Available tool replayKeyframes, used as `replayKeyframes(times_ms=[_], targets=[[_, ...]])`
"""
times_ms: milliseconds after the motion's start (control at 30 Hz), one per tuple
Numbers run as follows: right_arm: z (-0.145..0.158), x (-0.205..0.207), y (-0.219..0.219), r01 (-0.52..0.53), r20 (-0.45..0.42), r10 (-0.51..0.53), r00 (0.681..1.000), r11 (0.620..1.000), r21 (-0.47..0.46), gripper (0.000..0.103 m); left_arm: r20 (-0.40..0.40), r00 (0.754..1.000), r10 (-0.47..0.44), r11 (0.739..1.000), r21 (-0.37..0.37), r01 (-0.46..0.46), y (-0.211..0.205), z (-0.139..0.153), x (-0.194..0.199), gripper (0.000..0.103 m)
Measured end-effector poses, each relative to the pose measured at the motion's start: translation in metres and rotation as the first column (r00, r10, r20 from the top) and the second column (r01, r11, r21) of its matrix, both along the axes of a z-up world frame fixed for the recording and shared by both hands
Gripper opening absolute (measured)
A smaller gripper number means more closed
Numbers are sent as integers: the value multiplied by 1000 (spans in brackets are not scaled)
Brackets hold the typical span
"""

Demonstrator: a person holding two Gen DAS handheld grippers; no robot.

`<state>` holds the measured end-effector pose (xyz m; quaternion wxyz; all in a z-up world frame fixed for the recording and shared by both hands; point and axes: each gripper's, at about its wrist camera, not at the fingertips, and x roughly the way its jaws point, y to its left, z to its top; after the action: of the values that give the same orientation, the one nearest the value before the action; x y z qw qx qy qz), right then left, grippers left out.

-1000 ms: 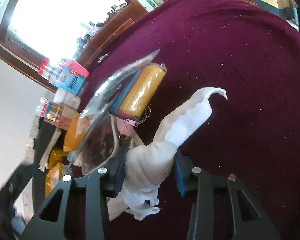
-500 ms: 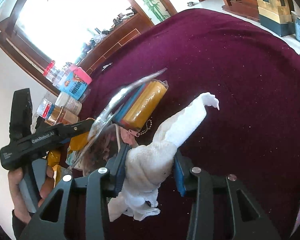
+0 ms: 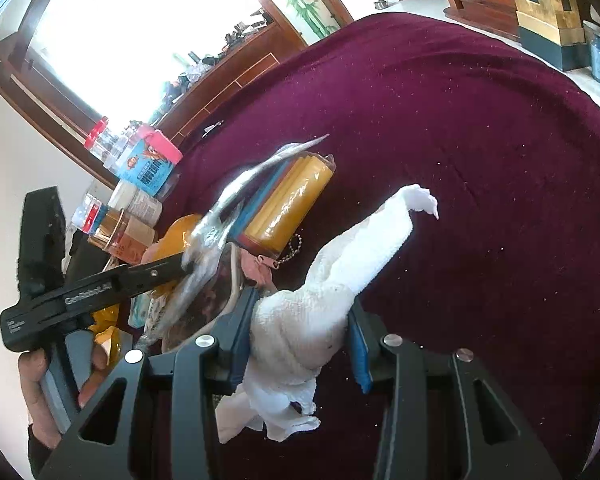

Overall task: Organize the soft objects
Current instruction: 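Grasp the white cloth with the right tool while the left tool grasps the orange packet, then lower the orange packet and white cloth into the tray and open both tools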

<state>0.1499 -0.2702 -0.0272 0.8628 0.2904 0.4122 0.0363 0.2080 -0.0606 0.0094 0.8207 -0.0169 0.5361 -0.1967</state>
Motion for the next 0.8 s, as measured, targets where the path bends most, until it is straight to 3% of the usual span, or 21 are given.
replayKeyframes(times_ms=[100, 367, 433, 567, 700, 800], targets=[[1, 0, 2, -4, 6, 4, 1000, 1000, -4, 40, -12, 1000, 8, 999, -45, -9, 8, 4, -11, 45], [2, -1, 2, 0, 17, 0, 1000, 1000, -15, 40, 54, 996, 68, 994, -89, -63, 25, 24, -50, 44], [7, -4, 3, 2, 47, 0, 999, 999, -32, 40, 98, 991, 92, 993, -77, -85, 30, 33, -63, 44], [22, -12, 14, -44, 137, 54, 989, 996, -75, 40, 130, 983, 128, 985, -131, -111, 47, 54, -93, 44], [40, -23, 38, -141, 248, 161, 955, 985, -96, 40, 193, 966, 170, 978, -152, -142, 74, 74, -122, 44], [48, -31, 65, -272, 304, 296, 905, 955, -119, 40, 227, 951, 210, 971, -163, -176, 98, 85, -149, 44]])
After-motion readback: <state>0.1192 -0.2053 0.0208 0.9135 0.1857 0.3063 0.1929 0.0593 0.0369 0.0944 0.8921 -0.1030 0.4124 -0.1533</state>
